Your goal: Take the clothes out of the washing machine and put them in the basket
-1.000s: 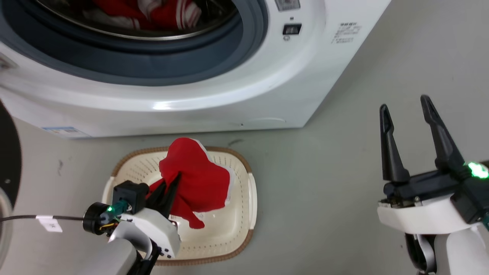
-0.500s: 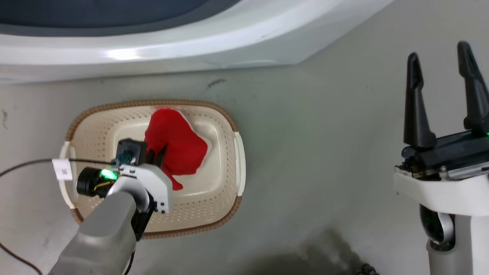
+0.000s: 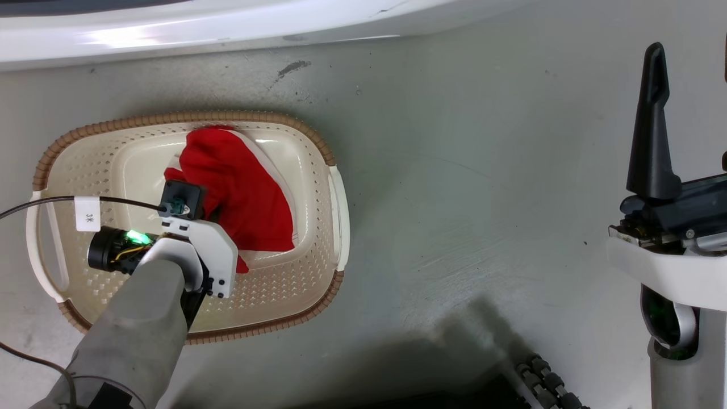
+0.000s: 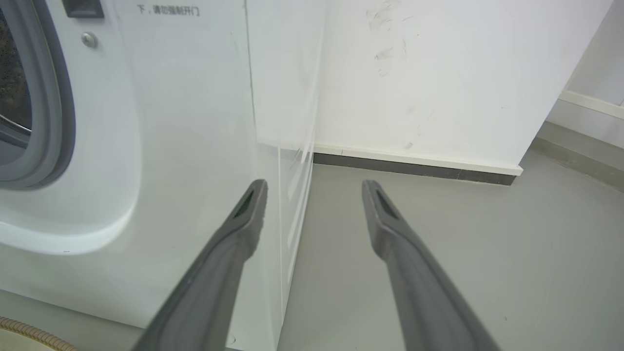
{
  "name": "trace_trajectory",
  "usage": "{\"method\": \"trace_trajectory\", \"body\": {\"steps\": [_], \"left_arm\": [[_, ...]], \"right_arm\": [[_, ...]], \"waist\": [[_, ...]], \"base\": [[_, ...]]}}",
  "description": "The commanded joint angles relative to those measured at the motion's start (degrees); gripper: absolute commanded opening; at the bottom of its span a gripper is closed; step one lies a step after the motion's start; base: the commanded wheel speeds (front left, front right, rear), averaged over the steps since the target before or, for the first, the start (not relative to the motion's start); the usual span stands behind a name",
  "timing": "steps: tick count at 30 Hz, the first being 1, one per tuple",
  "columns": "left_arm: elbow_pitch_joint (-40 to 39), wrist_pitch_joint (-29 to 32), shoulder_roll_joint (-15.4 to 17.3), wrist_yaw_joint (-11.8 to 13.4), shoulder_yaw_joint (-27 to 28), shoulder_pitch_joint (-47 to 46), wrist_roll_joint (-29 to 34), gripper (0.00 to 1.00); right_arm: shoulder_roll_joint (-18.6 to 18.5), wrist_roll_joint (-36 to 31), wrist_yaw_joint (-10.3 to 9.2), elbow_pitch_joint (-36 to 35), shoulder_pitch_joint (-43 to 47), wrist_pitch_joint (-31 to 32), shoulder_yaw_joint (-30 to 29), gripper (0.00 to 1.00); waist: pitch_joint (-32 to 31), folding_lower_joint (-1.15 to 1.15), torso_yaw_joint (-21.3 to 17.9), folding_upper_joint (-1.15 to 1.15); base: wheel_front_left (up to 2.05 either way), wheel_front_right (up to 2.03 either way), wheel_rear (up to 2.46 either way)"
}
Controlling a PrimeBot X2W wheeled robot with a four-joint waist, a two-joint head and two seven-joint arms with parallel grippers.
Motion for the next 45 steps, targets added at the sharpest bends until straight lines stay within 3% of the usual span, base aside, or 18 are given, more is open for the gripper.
{"method": "trace_trajectory", "body": {"steps": [1, 3, 4, 5, 16, 20, 30, 45], "left_arm": [[0.39, 0.35, -0.25, -0.13, -0.23, -0.5, 0.18, 0.0], [0.82, 0.76, -0.48, -0.05, -0.61, -0.63, 0.39, 0.0], [1.03, 0.95, -0.61, -0.06, -0.64, -0.56, 0.27, 0.33], [1.16, 0.92, -0.86, -0.07, -0.48, -0.32, -0.06, 1.0], [-0.13, -2.06, -2.73, 0.01, 2.84, 4.33, -3.05, 1.0], [-6.23, -2.1, -1.4, 1.32, 6.02, 8.33, -2.64, 1.0], [-21.76, -2.09, -1.58, 4.62, 16.97, 20.7, 2.85, 1.0], [-46.89, -2.1, -6.67, 6.49, 35.58, 37.6, 17.17, 1.0]], "right_arm": [[0.12, 0.22, -0.04, -0.27, -0.6, -0.12, -0.12, 1.0], [0.12, 0.24, -0.05, -0.08, -0.67, -0.12, -0.08, 1.0], [0.12, 0.18, -0.04, 0.04, -0.69, -0.12, -0.01, 1.0], [0.11, 0.1, -0.04, 0.12, -0.75, -0.12, 0.07, 1.0], [0.11, -0.36, -0.04, 1.67, 1.54, -0.12, 0.56, 1.0], [0.11, -0.51, -0.04, 2.41, 3.29, -0.12, 0.71, 1.0], [0.1, -0.83, -0.04, 4.01, 8.77, -0.12, 0.89, 1.0], [0.1, -1.24, -0.04, 5.58, 14.39, -0.12, 1.26, 1.0]], "waist": [[0.24, -0.01, -0.05, 0.0], [0.2, -0.01, 0.05, 0.0], [0.03, -0.01, 0.14, 0.0], [-0.28, -0.01, 0.27, 0.0], [-9.31, -0.01, 1.84, 0.0], [-13.38, -0.01, 2.4, 0.0], [-23.68, -0.01, 4.44, 0.0], [-33.94, -0.01, 6.64, 0.0]], "base": [[0.0, 0.0, 0.0], [0.0, 0.0, 0.0], [0.0, 0.0, 0.0], [0.0, 0.0, 0.0], [0.0, 0.0, 0.0], [0.0, 0.0, 0.0], [0.0, 0.0, 0.0], [0.0, 0.0, 0.0]]}}
